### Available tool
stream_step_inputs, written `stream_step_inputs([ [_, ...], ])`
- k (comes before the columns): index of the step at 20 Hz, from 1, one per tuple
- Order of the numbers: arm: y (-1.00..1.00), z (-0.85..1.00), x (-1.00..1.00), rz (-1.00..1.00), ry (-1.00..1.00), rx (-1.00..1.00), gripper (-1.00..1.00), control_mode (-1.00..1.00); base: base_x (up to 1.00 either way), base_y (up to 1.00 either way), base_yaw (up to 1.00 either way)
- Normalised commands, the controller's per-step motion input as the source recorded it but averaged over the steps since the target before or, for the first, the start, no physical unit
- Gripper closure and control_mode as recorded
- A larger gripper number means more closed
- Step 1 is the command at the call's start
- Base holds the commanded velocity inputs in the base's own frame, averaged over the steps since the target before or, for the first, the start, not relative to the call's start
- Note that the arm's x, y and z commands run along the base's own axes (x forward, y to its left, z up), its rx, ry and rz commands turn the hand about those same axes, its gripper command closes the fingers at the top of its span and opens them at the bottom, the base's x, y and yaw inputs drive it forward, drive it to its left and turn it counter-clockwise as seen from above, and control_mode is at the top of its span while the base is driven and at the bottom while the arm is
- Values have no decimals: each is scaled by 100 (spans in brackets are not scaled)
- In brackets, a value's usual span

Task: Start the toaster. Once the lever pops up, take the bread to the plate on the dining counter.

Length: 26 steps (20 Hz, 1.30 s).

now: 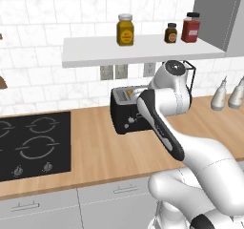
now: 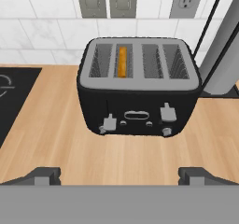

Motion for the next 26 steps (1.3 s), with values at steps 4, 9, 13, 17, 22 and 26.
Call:
stream_step_inputs([
  [4, 0, 0, 0, 0, 0, 0, -100, -100, 0, 0, 0],
  [9, 0, 0, 0, 0, 0, 0, -100, -100, 0, 0, 0],
  [13, 0, 0, 0, 0, 0, 0, -100, -100, 0, 0, 0],
  [17, 0, 0, 0, 0, 0, 0, -100, -100, 0, 0, 0],
  [22, 0, 0, 0, 0, 0, 0, -100, -100, 0, 0, 0],
  [26, 0, 0, 0, 0, 0, 0, -100, -100, 0, 0, 0],
])
